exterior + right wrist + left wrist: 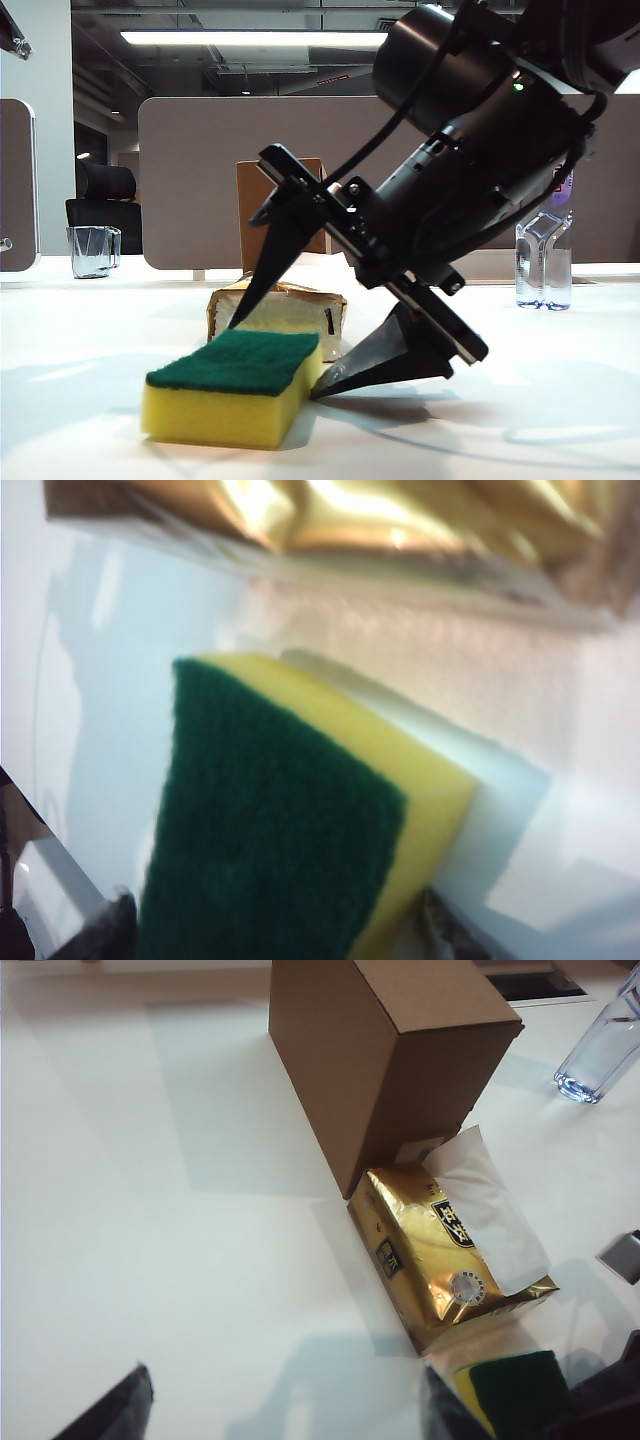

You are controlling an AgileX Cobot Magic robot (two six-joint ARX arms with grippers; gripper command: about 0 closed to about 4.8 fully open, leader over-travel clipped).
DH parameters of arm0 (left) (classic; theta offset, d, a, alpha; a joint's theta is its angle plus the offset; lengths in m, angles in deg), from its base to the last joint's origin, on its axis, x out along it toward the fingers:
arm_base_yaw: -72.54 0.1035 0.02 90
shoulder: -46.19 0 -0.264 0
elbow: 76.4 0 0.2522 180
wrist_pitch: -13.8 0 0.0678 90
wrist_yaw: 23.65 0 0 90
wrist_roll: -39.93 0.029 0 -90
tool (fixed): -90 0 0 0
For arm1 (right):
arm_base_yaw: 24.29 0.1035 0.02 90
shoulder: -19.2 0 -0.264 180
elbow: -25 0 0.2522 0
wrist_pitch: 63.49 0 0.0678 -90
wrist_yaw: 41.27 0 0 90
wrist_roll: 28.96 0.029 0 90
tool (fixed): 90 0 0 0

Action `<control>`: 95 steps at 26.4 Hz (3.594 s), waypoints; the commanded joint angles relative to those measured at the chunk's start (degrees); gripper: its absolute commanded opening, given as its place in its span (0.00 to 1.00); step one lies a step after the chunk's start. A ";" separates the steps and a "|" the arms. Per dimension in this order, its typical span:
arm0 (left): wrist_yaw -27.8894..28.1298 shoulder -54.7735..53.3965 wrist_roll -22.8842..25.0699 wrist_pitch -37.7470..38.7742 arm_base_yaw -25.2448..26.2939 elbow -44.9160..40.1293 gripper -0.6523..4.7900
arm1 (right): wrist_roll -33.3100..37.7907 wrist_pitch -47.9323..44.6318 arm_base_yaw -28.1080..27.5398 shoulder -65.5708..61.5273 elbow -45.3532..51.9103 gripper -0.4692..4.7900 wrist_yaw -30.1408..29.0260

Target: Move the sponge from left to right to wipe the table, avoiding obstacles on the table, and finally reaching the bottle of mineral water.

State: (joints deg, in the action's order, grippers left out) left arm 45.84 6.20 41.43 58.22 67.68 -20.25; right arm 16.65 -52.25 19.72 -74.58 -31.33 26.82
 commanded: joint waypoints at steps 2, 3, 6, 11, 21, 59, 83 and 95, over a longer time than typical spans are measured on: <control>-0.07 0.63 0.07 -0.59 0.02 0.42 0.75 | 0.07 6.14 1.25 -4.17 0.87 0.79 2.99; -0.02 0.79 0.22 -0.61 0.02 0.42 0.75 | 0.07 6.84 1.60 -4.81 0.87 0.77 2.84; 0.28 0.79 0.24 -0.61 0.02 0.42 0.75 | 0.02 7.76 2.21 -4.98 0.87 0.66 2.97; 0.35 0.85 0.24 -0.63 0.02 0.42 0.75 | -0.83 8.68 2.21 -4.98 0.87 0.24 5.25; 0.33 1.18 0.22 -0.68 0.02 0.42 0.75 | -2.60 8.35 2.23 -4.98 0.87 0.07 6.80; 0.35 4.28 -0.04 -0.74 0.02 0.46 0.75 | -28.22 31.17 -27.12 11.39 9.49 0.07 8.39; -8.48 8.94 -0.26 7.45 0.02 0.46 0.75 | -38.60 37.83 -50.64 18.01 9.79 0.07 10.73; -14.75 15.50 -3.87 11.98 0.02 0.46 0.75 | -38.60 37.38 -50.64 18.01 9.77 0.07 11.34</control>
State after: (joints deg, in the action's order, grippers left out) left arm 32.33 21.28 37.75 69.06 67.68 -20.12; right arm -21.54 -17.08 -30.53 -55.67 -22.67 29.64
